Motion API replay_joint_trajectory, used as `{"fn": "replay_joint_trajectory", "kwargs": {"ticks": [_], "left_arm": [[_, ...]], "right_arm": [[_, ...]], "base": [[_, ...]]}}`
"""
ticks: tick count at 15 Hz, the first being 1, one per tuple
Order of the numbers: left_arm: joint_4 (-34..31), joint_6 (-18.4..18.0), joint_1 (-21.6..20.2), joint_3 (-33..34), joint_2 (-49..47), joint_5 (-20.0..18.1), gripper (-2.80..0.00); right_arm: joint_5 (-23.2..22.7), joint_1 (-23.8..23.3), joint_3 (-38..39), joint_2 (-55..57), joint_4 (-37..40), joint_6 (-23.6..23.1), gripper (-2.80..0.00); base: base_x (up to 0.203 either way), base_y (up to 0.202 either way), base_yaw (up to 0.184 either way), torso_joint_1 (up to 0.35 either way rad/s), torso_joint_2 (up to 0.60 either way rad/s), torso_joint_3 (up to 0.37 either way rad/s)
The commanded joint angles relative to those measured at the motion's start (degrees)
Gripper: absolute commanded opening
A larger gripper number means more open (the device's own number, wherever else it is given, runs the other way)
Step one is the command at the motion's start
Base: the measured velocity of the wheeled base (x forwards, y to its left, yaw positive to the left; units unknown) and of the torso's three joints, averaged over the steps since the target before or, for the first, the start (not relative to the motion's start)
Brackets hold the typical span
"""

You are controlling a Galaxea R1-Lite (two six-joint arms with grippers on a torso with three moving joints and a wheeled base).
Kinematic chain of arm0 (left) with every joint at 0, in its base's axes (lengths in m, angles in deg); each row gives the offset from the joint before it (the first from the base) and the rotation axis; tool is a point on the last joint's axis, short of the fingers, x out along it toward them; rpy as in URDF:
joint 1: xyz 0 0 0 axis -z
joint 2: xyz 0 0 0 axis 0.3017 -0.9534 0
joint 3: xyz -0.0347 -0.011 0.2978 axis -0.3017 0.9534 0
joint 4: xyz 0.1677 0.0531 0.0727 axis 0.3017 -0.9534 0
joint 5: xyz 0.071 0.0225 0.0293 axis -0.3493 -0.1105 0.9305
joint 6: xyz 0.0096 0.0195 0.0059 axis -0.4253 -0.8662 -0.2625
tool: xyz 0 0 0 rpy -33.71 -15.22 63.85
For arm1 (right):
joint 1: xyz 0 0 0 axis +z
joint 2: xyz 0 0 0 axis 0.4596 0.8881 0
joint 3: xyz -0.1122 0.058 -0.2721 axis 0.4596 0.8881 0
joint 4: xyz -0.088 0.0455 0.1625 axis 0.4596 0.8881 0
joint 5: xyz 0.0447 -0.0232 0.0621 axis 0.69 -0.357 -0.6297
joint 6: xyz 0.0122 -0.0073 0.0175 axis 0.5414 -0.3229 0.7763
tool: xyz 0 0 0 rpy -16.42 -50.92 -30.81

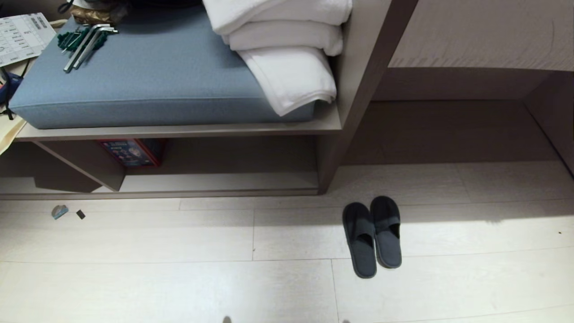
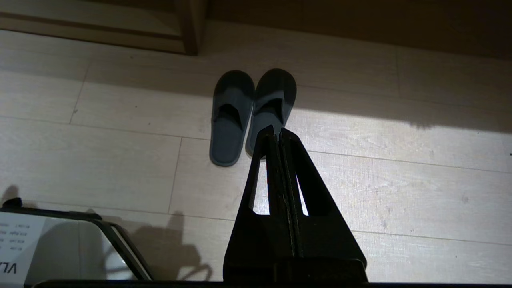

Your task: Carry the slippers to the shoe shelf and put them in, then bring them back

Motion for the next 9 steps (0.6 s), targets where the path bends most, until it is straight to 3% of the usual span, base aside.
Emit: {"fn": "replay_joint_trajectory", "kwargs": {"ticks": [1,9], "left_arm": [[0.0,0.0,0.0,0.0,-0.1,0.0,-2.8],[0.0,0.1,0.0,0.0,-0.1,0.0,-2.8]], "right_arm": [[0.0,0.0,0.0,0.1,0.0,-0.1,-2.8],[0.0,0.0,0.0,0.1,0.0,-0.1,-2.8]], "base": [[0.0,0.0,0.0,0.003,0.0,0.206],[0.0,0.0,0.0,0.001,0.0,0.202]]}}
